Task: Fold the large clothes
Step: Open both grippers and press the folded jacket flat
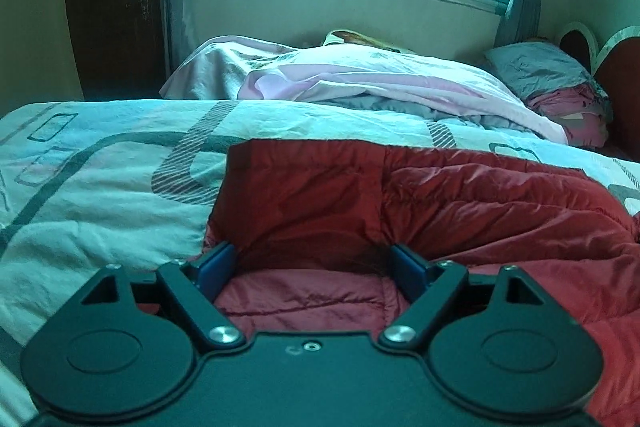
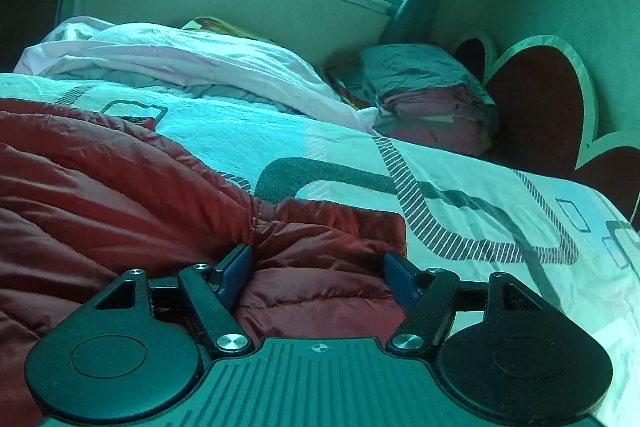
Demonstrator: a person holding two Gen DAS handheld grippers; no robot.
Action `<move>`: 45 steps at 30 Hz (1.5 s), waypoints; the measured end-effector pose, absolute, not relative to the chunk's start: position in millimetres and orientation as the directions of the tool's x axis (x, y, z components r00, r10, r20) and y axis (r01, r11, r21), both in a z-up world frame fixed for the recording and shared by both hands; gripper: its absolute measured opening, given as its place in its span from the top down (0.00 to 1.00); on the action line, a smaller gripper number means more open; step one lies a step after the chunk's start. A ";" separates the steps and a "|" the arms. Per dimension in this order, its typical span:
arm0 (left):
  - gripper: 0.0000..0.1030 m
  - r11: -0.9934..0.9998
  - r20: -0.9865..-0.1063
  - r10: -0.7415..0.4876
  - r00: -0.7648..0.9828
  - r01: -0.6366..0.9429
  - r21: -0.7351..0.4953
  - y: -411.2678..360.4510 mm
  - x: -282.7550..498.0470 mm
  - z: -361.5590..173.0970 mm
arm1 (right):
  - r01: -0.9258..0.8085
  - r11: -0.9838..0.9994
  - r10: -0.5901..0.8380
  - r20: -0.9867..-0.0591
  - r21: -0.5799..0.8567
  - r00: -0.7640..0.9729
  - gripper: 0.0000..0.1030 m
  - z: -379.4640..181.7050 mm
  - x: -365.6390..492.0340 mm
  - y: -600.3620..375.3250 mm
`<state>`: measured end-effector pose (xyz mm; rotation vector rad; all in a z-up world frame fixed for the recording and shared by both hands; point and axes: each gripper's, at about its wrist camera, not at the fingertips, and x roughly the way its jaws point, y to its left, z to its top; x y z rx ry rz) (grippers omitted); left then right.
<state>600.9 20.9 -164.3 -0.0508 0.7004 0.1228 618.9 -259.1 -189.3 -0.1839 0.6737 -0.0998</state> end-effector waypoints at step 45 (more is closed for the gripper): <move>0.14 0.997 -0.681 0.000 0.732 -0.051 -0.054 24.9 481.6 -131.7 | -0.091 0.995 0.042 -0.601 -0.051 0.798 0.32 -147.7 471.3 -238.3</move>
